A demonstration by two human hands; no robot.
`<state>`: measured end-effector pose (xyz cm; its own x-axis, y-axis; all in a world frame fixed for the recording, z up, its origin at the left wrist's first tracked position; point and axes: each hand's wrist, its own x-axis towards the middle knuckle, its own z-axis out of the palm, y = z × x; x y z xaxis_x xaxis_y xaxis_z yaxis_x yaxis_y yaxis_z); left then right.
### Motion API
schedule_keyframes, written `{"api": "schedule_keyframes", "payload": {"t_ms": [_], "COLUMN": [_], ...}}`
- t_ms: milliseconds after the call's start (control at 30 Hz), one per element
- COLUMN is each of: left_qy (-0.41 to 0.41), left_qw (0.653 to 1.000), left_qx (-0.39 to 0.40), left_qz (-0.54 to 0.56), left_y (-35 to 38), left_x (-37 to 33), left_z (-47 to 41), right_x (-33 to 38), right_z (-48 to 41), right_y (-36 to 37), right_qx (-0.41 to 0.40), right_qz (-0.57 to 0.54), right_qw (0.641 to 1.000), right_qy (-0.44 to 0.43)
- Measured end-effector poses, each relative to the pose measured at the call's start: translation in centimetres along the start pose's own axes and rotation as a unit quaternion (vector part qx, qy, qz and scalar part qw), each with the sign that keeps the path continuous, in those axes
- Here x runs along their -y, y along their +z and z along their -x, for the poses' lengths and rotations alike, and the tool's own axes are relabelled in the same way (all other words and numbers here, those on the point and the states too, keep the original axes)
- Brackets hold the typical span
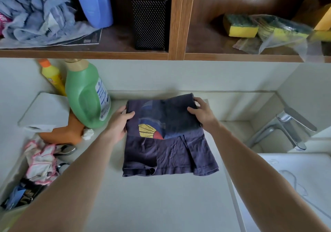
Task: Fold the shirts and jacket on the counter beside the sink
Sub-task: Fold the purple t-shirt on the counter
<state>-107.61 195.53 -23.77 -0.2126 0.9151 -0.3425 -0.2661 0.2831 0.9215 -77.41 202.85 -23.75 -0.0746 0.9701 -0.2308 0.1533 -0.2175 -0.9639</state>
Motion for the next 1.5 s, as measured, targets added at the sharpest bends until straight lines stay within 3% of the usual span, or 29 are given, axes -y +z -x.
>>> {"api": "schedule_keyframes", "payload": {"t_ms": [200,333,433,500,567,700,833,900,1000,1100,1167,1267,1333,1433,1500], "left_qy": [0.042,-0.009,-0.055,-0.058,-0.039,0.009,0.006,0.019,0.06,0.079,0.068,0.023,-0.028,-0.092,-0.068], "left_qw": [0.994,0.994,0.998,0.992,0.985,0.988,0.975,0.959,0.905,0.832,0.853,0.939,0.97,0.965,0.952], "left_qx": [-0.075,-0.079,0.016,0.093,0.112,0.018,-0.022,-0.035,-0.071,-0.099,-0.11,-0.087,-0.062,-0.054,-0.084], "left_qz": [-0.066,-0.078,-0.035,-0.065,-0.121,-0.154,-0.222,-0.282,-0.415,-0.541,-0.505,-0.331,-0.232,-0.242,-0.287], "left_y": [-0.2,-0.8,-2.0,-2.8,-3.0,-2.1,-1.5,-1.3,-1.0,-1.7,-2.0,-1.2,-0.4,-0.1,-0.3], "left_x": [1.9,4.1,4.6,4.6,4.9,5.0,3.8,3.7,3.8,3.9,3.7,2.3,1.3,0.0,-0.7], "left_z": [-2.7,-4.3,-4.5,-4.2,-3.9,-4.2,-5.8,-6.5,-7.0,-7.2,-7.4,-7.5,-7.4,-6.9,-6.4], "right_x": [-1.7,-3.6,-4.3,-4.5,-4.5,-4.1,-4.3,-4.6,-4.6,-4.8,-4.6,-3.2,-2.0,-1.0,-0.4], "right_z": [-3.3,-4.2,-4.4,-4.4,-4.5,-5.1,-5.2,-5.3,-5.2,-5.1,-5.2,-6.0,-6.3,-6.0,-5.2], "right_y": [0.0,0.2,0.2,-0.1,-0.3,0.5,1.3,1.3,1.6,1.7,1.4,0.7,0.2,-0.7,-1.6], "right_qx": [-0.065,-0.073,-0.059,-0.036,-0.02,-0.04,-0.066,-0.081,-0.111,-0.133,-0.134,-0.077,-0.036,0.01,-0.003], "right_qz": [0.089,0.157,0.145,0.139,0.168,0.251,0.272,0.266,0.256,0.384,0.442,0.355,0.27,0.203,0.224], "right_qw": [0.993,0.984,0.987,0.988,0.985,0.967,0.96,0.961,0.96,0.914,0.887,0.93,0.958,0.976,0.974], "right_qy": [0.032,0.045,0.045,0.053,0.046,0.003,0.007,-0.002,-0.004,-0.009,-0.009,0.057,0.094,0.082,0.043]}}
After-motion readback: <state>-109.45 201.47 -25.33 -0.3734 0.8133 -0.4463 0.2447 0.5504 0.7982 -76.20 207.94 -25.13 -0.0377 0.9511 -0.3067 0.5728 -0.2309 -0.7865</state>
